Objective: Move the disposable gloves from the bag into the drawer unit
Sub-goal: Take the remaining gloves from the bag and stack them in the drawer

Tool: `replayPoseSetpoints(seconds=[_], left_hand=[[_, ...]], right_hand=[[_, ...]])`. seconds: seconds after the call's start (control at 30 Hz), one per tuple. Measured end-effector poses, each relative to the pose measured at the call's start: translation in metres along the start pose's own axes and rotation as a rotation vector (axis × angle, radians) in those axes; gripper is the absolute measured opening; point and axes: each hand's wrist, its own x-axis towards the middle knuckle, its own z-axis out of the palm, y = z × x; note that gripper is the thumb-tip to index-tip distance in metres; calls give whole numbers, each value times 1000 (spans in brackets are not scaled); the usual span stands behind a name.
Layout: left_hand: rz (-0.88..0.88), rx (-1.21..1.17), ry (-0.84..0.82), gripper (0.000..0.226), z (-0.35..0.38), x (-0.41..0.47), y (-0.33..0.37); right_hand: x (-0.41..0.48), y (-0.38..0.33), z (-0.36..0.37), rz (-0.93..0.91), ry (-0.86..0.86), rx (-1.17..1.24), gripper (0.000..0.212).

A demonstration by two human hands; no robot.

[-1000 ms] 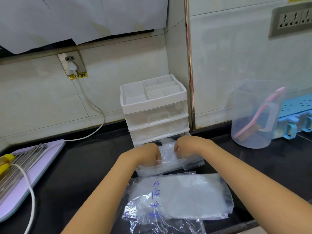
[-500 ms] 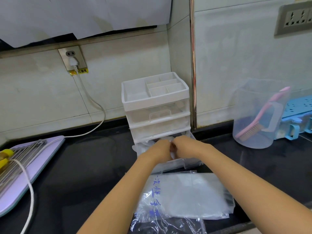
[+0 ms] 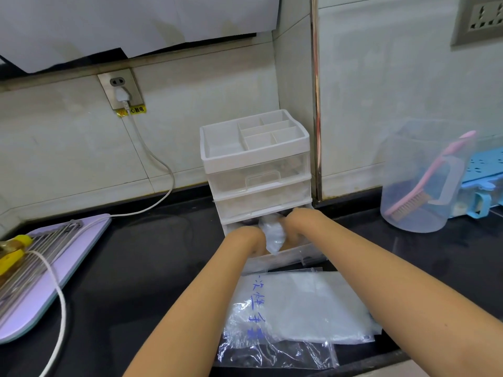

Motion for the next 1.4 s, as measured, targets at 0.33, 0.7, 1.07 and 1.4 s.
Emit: replayPoseSetpoints(seconds=[0.33,0.7,1.07,1.4], left_hand=[[95,31,301,37,7,-11,6],[186,-179,83,45,1,-26,1],[151,-393,485,35,-3,-61,-5],[504,-648,520,52,84,-128,60]], right_hand=[[14,-8,13,154,140,151,86],[-33,29,15,-80,317,473,43],[-123,73,61,-165,536,806,24],[-133,76,153,128,604,916,44]])
